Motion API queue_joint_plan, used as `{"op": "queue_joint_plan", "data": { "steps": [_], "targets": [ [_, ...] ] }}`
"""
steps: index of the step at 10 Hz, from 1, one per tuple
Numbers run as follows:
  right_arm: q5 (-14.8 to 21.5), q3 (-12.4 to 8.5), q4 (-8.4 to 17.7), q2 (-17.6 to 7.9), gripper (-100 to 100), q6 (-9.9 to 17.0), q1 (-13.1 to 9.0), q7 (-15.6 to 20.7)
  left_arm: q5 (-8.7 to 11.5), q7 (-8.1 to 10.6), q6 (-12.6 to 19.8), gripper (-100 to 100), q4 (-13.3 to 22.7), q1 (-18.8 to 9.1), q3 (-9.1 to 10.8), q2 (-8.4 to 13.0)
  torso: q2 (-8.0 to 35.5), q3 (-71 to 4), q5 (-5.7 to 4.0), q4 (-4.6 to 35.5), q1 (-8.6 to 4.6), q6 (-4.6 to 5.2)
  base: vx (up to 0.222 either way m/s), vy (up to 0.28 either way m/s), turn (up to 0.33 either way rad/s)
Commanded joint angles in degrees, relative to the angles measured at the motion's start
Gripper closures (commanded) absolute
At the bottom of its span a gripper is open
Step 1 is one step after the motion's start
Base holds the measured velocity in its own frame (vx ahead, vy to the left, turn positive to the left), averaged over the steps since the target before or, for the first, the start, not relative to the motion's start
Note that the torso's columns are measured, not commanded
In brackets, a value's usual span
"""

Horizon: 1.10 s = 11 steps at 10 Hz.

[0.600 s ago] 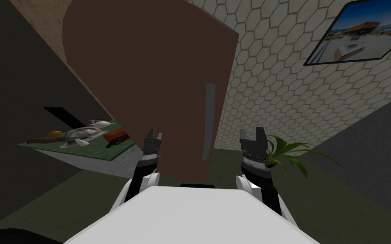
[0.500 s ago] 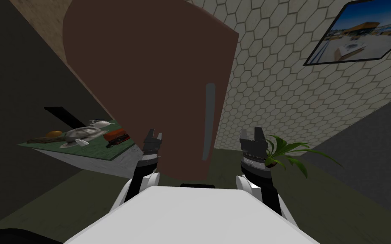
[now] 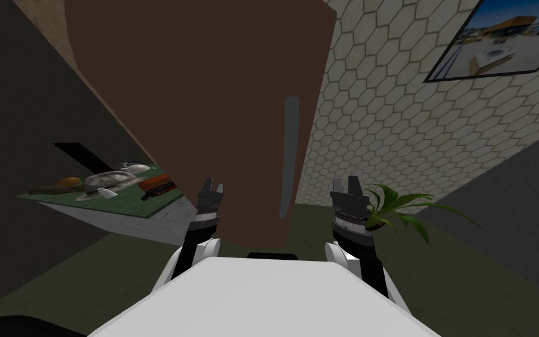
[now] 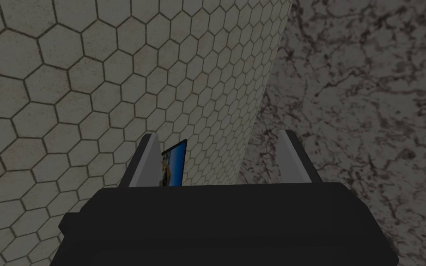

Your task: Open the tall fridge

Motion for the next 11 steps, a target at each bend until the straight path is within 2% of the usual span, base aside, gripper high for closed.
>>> {"op": "queue_joint_plan", "data": {
  "steps": [1,3,4,5,7,11],
  "targets": [
    [0.0,0.0,0.0,0.0,0,0.0,0.0,0.0,0.0,0.0,0.0,0,0.0,0.0,0.0,0.0,4.2,-8.5,0.0,4.2,0.0,0.0,0.0,0.0,0.0],
    [0.0,0.0,0.0,0.0,0,0.0,0.0,0.0,0.0,0.0,0.0,0,0.0,0.0,0.0,0.0,12.7,-25.4,0.0,12.7,0.0,0.0,0.0,0.0,0.0],
    [0.0,0.0,0.0,0.0,0,0.0,0.0,0.0,0.0,-0.34,-0.3,-100,0.6,-0.2,0.03,2.5,16.9,-33.8,0.0,16.9,0.0,0.0,0.011,-0.022,0.039],
    [0.0,0.0,0.0,0.0,0,0.0,0.0,0.0,0.1,-0.67,-0.7,-100,1.3,-0.3,0.06,4.0,18.8,-37.8,-0.01,18.8,-0.05,-0.01,0.014,-0.044,0.057],
    [0.0,0.0,0.0,0.0,0,0.0,0.0,0.0,0.2,-1.6,-1.6,-100,3.1,-0.8,0.14,6.7,19.5,-39.2,-0.02,19.5,-0.08,0.0,0.022,-0.062,0.074],
    [0.0,0.0,0.0,0.0,0,0.0,0.0,0.0,0.5,-4.18,-4.1,-100,8.3,-2.2,0.35,9.8,19.4,-39.3,0.03,19.5,-0.05,0.13,0.023,-0.105,0.103]
  ]
}}
